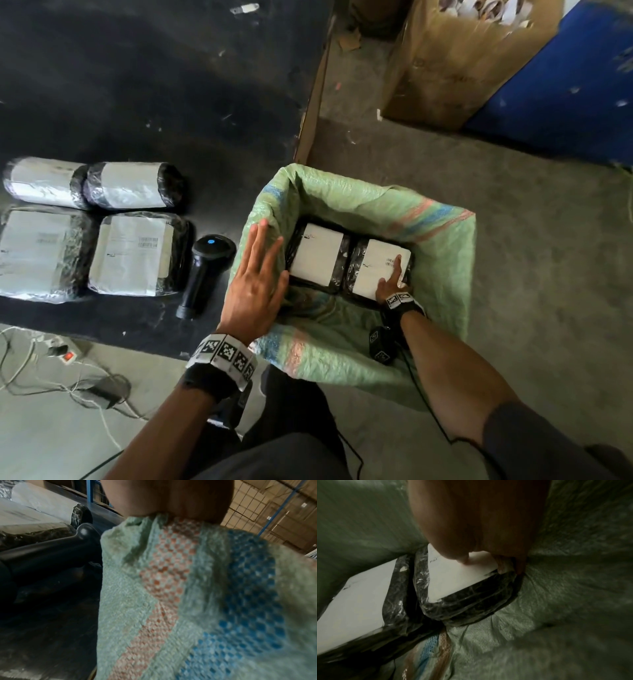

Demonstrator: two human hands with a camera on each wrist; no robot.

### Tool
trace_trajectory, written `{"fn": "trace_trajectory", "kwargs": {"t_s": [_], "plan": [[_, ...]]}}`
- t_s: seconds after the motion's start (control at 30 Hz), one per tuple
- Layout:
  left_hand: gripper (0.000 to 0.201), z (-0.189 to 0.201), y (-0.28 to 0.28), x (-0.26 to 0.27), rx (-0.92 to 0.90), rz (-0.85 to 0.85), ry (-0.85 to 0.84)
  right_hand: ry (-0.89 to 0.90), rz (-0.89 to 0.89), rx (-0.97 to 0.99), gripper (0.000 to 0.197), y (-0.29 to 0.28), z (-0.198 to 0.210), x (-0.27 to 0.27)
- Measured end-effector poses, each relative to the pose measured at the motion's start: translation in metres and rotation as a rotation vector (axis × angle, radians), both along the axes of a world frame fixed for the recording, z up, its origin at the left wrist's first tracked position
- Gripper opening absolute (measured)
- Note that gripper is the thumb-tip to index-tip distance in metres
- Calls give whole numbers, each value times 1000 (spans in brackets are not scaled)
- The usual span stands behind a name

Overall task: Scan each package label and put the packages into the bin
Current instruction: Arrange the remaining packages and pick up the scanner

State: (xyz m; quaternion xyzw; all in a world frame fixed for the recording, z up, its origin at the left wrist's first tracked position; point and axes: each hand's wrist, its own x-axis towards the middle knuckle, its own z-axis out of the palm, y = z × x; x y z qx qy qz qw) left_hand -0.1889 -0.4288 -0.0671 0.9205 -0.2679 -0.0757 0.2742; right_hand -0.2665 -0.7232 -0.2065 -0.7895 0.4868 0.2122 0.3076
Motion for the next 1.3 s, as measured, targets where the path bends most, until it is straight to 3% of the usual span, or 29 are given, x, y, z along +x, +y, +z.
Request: {"fn": "trace_trajectory", "kwargs": {"t_s": [0.1,0.17,0.3,0.37,0.47,0.57,0.63,0.77,0.9,1.1,1.3], "plan": [[59,0,1,1,25,-1,-9,54,54,40,87,-6,-1,5],[61,2,2,1,9,5,18,93,-8,127,90,-6,19,19],[64,18,12,11,-44,-26,123,53,11,170,58,-14,59,51],[65,28,25,21,-71,-63,216,-60,22,163,50,-4,97,63],[64,54,53,41,-108,-52,326,-317,39,121,39,46,186,68],[45,79,98,66,-144,70,323,-548,67,218,36,108,245,67],[42,86,140,83,-135,168,281,-601,103,288,32,151,261,68],[44,85,230,110,-84,349,183,-604,202,379,29,236,254,81],[58,52,318,125,62,417,149,-415,261,350,54,307,218,99],[81,-6,406,129,101,442,187,-297,145,153,78,366,180,109],[104,-54,452,144,94,333,282,-388,-61,124,74,392,153,126]]}}
